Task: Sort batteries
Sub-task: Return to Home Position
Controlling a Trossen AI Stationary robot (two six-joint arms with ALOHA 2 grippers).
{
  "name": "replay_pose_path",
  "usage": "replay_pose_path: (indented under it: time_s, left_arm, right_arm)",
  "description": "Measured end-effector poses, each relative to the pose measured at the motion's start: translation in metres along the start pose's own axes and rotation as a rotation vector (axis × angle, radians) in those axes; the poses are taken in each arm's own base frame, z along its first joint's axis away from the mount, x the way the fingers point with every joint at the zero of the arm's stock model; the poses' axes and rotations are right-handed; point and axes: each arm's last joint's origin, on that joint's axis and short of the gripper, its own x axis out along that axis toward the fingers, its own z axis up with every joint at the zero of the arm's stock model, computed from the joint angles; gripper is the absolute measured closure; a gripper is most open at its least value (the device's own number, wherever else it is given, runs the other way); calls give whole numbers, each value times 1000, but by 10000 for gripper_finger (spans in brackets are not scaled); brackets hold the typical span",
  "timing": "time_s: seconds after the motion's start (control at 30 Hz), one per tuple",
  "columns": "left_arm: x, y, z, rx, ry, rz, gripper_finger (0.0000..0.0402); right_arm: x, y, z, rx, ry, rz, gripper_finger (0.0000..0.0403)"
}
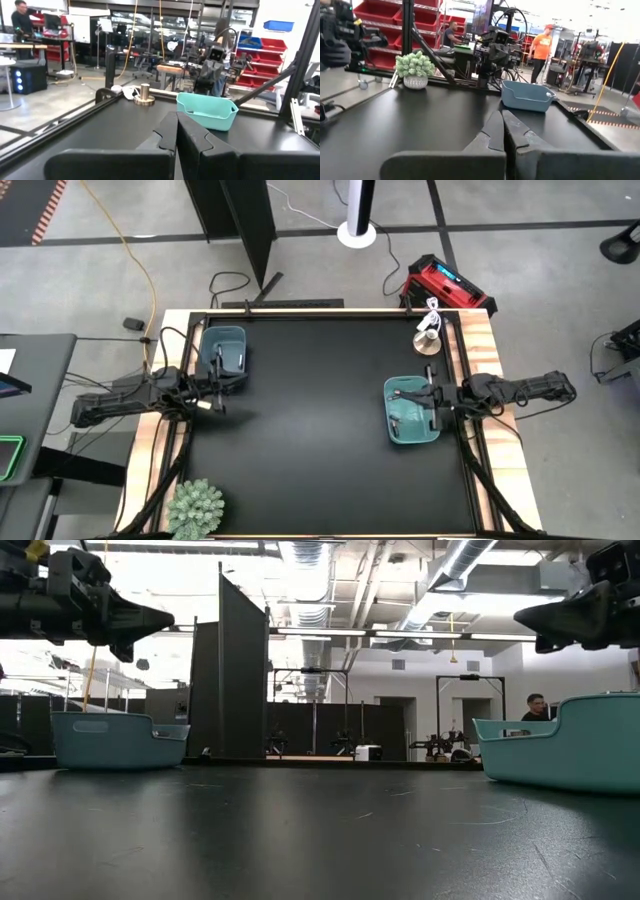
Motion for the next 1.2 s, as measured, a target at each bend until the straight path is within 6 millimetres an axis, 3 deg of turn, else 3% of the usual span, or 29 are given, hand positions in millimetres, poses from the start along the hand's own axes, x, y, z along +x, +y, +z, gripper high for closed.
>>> replay_pose_path:
  time_s: [0.37,1.2]
  left_arm:
    - [0,1,-8,6,81,6,401]
    - [-1,0,-5,-10,93,7,398]
  right_arm:
    - [0,0,0,93,4,1,366]
    - [0,0,-2,88,19,3,365]
